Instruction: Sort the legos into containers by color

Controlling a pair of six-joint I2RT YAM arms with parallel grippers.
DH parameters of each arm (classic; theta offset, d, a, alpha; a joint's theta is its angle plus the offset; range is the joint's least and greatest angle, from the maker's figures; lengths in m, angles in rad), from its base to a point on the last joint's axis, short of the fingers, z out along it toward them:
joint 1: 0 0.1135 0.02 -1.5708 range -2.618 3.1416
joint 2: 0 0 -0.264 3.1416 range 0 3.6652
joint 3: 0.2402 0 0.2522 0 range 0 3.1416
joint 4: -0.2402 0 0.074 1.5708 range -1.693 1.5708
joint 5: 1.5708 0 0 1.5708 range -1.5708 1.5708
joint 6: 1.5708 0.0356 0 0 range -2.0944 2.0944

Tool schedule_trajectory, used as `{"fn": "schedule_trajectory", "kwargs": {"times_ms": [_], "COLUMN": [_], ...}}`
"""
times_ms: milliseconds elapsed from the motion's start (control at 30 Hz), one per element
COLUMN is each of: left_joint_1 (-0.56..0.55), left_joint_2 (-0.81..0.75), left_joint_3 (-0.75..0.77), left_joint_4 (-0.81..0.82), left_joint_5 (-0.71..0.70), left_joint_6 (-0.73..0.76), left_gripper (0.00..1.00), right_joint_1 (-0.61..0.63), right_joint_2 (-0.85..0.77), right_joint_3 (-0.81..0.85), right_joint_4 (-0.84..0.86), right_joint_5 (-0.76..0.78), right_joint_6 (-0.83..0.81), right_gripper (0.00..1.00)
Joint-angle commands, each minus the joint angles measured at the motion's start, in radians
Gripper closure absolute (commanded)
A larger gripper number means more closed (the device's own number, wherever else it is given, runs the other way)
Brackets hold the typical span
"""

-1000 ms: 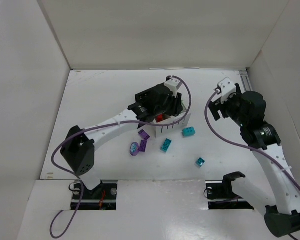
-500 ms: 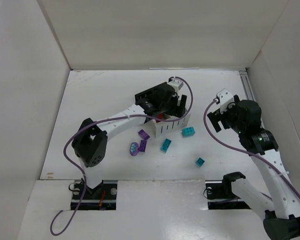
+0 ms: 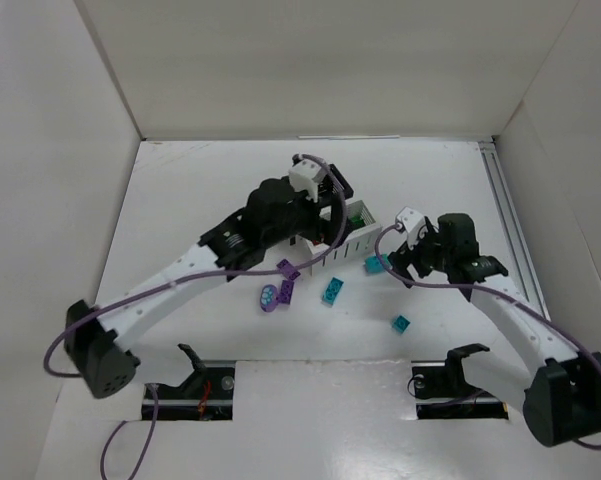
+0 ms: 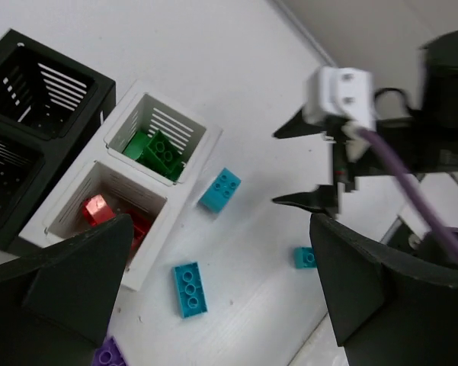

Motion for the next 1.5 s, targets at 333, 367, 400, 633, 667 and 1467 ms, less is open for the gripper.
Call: {"fn": "schedule_trajectory", "kwargs": {"times_ms": [333, 367, 400, 633, 667, 1467], "left_joint_1": [-0.007, -0.007, -0.007, -0.007, -0.007, -0.007], "left_joint_2": [-0.432, -0.432, -0.432, -0.401, -0.401, -0.441], "left_joint_3": [-0.316, -0.316, -0.316, -0.307, -0.307, -0.358], "left_joint_4": [0.016, 0.002, 0.002, -0.020, -0.032, -0.031], "left_joint_5": [-0.137, -0.146, -0.155, -0.186, -0.186, -0.125], "left_joint_6": [-0.083, -0.083, -0.083, -0.083, -0.083, -0.092], "left_gripper": [0.00, 0.00, 0.00, 0.00, 0.00, 0.00], "right_joint_1": [-0.004, -0.004, 0.007, 0.016, 0.025, 0.025], "right_joint_2": [0.379, 0.390, 0.399, 0.456, 0.482, 0.042], "right_joint_3": [0.003, 0.003, 0.003, -0.008, -0.008, -0.100], "right_joint_4": [0.407, 0.419, 0.440, 0.497, 0.497, 0.262], "right_joint_5": [-0.185, -0.218, -0.227, -0.241, -0.241, -0.501], "right_joint_6": [-0.065, -0.065, -0.065, -0.074, -0.083, -0.034], "right_gripper": [0.09, 0.09, 0.09, 0.09, 0.11, 0.87]}}
